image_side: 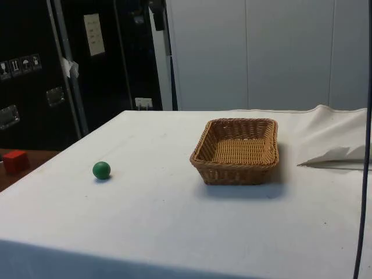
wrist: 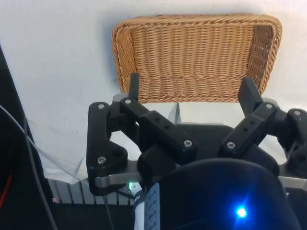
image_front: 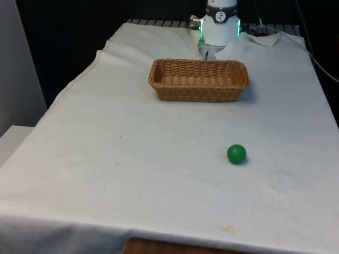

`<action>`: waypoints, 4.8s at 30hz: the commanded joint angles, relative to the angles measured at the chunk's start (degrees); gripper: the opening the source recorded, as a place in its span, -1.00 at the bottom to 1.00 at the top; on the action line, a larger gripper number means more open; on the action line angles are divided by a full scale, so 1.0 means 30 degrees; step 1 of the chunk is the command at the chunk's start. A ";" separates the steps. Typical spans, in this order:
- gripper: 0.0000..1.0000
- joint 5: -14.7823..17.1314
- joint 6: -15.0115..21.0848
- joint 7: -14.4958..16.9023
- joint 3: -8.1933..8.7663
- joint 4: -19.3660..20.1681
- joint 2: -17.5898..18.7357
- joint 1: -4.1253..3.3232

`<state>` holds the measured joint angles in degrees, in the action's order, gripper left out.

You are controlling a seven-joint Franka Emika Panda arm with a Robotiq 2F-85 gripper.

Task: Pick up the ball and place it into the basket.

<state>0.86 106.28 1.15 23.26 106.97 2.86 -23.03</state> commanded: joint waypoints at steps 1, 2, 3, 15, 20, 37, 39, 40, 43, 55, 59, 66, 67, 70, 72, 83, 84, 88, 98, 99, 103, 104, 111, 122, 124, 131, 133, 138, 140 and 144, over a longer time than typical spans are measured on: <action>1.00 0.0000 0.0153 -0.0019 -0.0019 0.0057 0.0000 0.0000; 1.00 0.0000 0.0191 -0.0019 -0.0019 0.0057 0.0019 -0.0019; 1.00 0.0019 0.0248 -0.0019 -0.0019 0.0057 0.0057 -0.0019; 1.00 0.0210 0.1681 0.0210 -0.0153 -0.0172 0.1070 -0.0115; 1.00 0.0286 0.2464 0.0306 -0.0286 -0.0306 0.1681 -0.0134; 1.00 0.0707 0.4775 0.0668 -0.0592 -0.1662 0.4335 -0.0095; 1.00 0.0745 0.4851 0.0707 -0.0611 -0.1776 0.4507 -0.0095; 1.00 0.0802 0.4947 0.0726 -0.0611 -0.1891 0.4679 -0.0076; 1.00 0.1127 0.5252 0.0917 -0.0630 -0.2368 0.5386 -0.0057; 1.00 0.2807 0.5844 0.1853 -0.0554 -0.4068 0.7716 0.0134; 1.00 0.3419 0.5959 0.2215 -0.0458 -0.4565 0.8422 0.0153; 1.00 0.4144 0.6264 0.2636 -0.0420 -0.5080 0.9454 0.0210; 1.00 0.4240 0.6360 0.2693 -0.0420 -0.5118 0.9607 0.0210; 1.00 0.4603 0.6685 0.2884 -0.0458 -0.5290 1.0180 0.0191; 1.00 0.4775 0.6837 0.2960 -0.0477 -0.5367 1.0447 0.0191; 1.00 0.5730 0.7620 0.3419 -0.0688 -0.5978 1.2051 0.0210; 1.00 0.5844 0.7678 0.3457 -0.0707 -0.6054 1.2223 0.0210; 1.00 0.6379 0.7945 0.3629 -0.0764 -0.6436 1.2968 0.0229; 1.00 0.7219 0.8193 0.3839 -0.0745 -0.6856 1.4037 0.0057; 1.00 0.7429 0.8403 0.3915 -0.0955 -0.6933 1.4209 0.0115; 1.00 0.7659 0.8633 0.3953 -0.1146 -0.6971 1.4553 0.0153; 1.00 0.7735 0.8709 0.3973 -0.1222 -0.6971 1.4687 0.0172; 1.00 0.7888 0.8957 0.4049 -0.1299 -0.7047 1.5126 0.0153; 1.00 0.7678 0.8709 0.4316 -0.1012 -0.7811 1.5890 0.0095; 1.00 0.7678 0.8728 0.4374 -0.1012 -0.7850 1.5928 0.0095; 1.00 0.7678 0.8843 0.4679 -0.0993 -0.7792 1.5966 0.0076; 1.00 0.7678 0.8843 0.4775 -0.0993 -0.7773 1.5986 0.0076; 1.00 0.7678 0.8843 0.5023 -0.0955 -0.7850 1.6196 0.0095; 1.00 0.7659 0.8862 0.5138 -0.0917 -0.7869 1.6291 0.0095; 1.00 0.7716 0.8881 0.5290 -0.0859 -0.7773 1.6272 0.0076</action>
<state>24.01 132.93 17.25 20.74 83.65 51.80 -22.80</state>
